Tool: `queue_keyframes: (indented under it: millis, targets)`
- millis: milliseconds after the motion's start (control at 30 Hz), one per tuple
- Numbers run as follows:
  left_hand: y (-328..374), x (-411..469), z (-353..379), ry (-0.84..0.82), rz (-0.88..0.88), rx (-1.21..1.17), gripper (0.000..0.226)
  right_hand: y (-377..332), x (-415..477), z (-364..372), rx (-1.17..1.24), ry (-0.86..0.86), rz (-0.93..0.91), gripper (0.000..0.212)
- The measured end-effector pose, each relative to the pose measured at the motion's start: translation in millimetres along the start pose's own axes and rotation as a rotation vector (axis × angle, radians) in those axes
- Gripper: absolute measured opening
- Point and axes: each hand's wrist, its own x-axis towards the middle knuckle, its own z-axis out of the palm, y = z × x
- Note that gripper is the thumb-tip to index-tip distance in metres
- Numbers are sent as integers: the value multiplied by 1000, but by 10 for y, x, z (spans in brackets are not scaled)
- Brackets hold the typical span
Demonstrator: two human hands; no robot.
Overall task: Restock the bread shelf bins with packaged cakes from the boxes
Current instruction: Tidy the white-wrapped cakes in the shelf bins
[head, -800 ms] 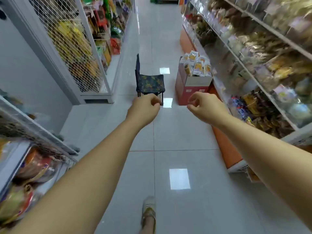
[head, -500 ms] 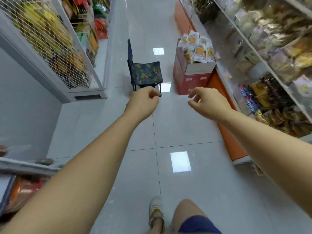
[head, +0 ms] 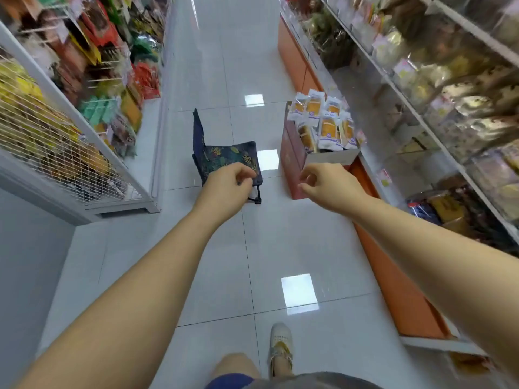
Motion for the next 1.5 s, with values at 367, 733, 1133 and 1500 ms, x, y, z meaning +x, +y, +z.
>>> queue_keyframes:
  millis: [367, 733, 1133, 1500]
  targets:
    - [-334, 2084, -461, -12, -10, -12, 16, -110, 2146, -172, 2, -3, -44, 20]
    - [41, 4219, -399, -203, 94, 11, 17, 416, 3688, -499, 30, 2, 172, 16]
    - [911, 6311, 294, -217, 94, 33, 21, 1530, 5486, -1172, 20, -39, 195, 17]
    - [1313, 7701, 618, -287, 102, 62, 21, 2065, 6447, -1572, 9, -62, 238, 24]
